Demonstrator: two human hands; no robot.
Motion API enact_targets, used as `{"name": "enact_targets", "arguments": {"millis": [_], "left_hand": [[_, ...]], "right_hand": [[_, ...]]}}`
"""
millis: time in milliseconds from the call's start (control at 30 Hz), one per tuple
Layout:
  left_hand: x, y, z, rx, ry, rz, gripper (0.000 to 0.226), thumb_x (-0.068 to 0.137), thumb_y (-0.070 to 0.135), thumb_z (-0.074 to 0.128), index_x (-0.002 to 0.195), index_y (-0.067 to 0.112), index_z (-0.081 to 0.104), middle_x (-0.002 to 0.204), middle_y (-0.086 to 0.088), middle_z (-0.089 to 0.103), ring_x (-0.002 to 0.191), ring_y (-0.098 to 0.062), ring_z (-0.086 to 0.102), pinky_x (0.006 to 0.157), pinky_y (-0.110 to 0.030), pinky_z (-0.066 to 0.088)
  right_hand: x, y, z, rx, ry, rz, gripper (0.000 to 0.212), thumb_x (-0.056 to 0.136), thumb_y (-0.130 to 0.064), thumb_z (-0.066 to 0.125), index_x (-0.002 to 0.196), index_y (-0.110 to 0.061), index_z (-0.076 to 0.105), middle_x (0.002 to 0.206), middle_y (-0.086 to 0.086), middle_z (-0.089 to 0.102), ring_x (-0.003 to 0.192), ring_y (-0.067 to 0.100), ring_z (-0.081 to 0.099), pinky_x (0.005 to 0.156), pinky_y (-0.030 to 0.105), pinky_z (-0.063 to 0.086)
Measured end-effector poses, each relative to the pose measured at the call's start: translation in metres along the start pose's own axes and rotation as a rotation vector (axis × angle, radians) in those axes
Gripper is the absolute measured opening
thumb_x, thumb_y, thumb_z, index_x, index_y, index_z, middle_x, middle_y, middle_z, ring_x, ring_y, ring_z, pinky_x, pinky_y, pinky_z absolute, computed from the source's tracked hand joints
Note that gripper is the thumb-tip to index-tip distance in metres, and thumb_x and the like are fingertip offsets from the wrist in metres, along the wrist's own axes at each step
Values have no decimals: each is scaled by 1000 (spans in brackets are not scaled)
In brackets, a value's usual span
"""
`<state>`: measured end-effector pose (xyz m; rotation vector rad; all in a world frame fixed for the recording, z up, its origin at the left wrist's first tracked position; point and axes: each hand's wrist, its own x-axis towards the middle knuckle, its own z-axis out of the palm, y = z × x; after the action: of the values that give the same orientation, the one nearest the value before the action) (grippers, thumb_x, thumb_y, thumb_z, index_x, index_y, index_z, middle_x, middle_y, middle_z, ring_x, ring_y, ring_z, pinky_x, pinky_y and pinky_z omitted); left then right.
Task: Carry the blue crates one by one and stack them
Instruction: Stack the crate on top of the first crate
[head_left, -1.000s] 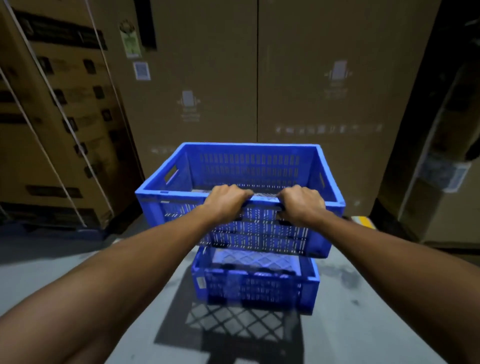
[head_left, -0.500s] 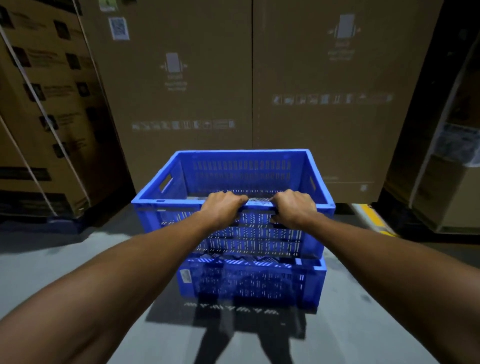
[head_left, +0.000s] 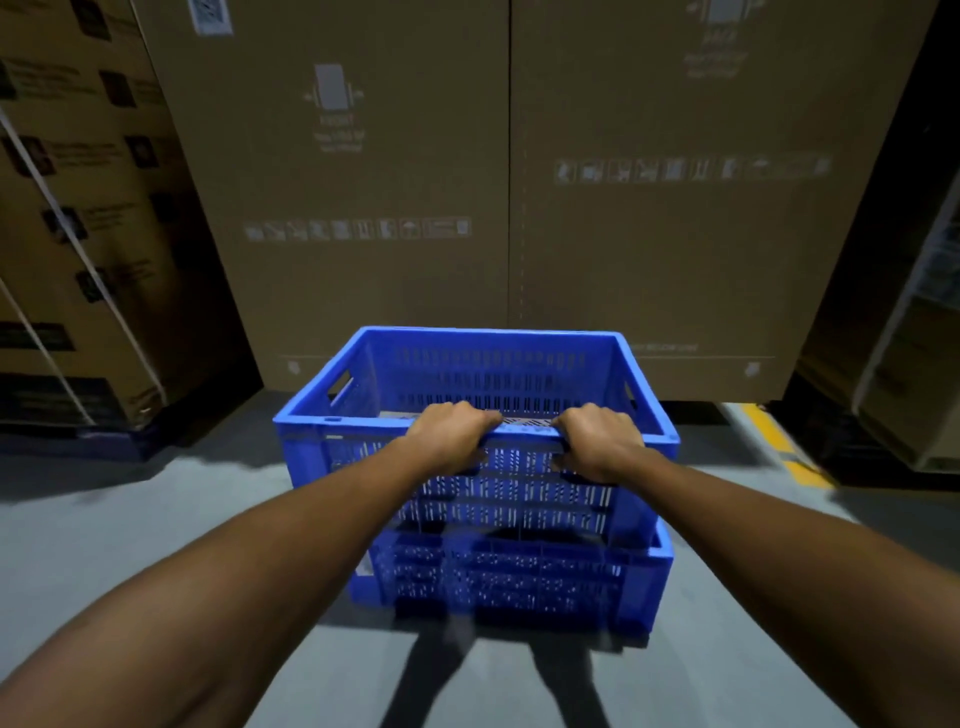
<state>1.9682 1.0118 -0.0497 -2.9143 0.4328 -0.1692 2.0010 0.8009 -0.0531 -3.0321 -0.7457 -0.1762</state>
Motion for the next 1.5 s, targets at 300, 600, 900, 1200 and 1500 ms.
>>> {"name": "enact_targets", "arguments": {"millis": [300,600,900,1200,1500], "left_hand": [[0,-6,14,-277,156,-196,69,92,72,18,128,22,49,122,-5,62,111,-25,57,85,-44,42],[12,0,28,-108,249,-312,67,99,61,15,147,20,36,151,-10,41,139,-27,37,105,-45,38],[8,11,24,-13,343,-214,62,102,53,18,77,20,64,67,-2,63,61,-25,59,52,-32,38],[4,-2,24,16,337,-204,68,102,55,16,73,20,67,61,-1,59,58,-22,58,52,-31,39],[-32,-87,39,30,343,-277,58,103,50,24,67,19,58,69,-11,65,69,-33,64,56,-34,38]], "right_hand": [[14,-9,-1,95,-145,9,90,71,-97,22,100,-24,67,89,1,66,84,24,61,74,40,47],[4,-26,42,-85,455,-77,71,93,-74,16,91,-20,62,77,2,65,67,23,59,55,34,39],[5,-8,47,-51,608,-118,53,93,-70,30,64,-26,36,53,-3,53,43,20,44,46,27,26],[10,-25,45,-42,533,-66,58,91,-74,23,65,-26,41,59,-3,57,49,19,43,49,30,32],[40,-114,25,-50,307,-144,54,92,-70,37,96,-22,62,87,2,67,80,25,64,61,34,38]]}}
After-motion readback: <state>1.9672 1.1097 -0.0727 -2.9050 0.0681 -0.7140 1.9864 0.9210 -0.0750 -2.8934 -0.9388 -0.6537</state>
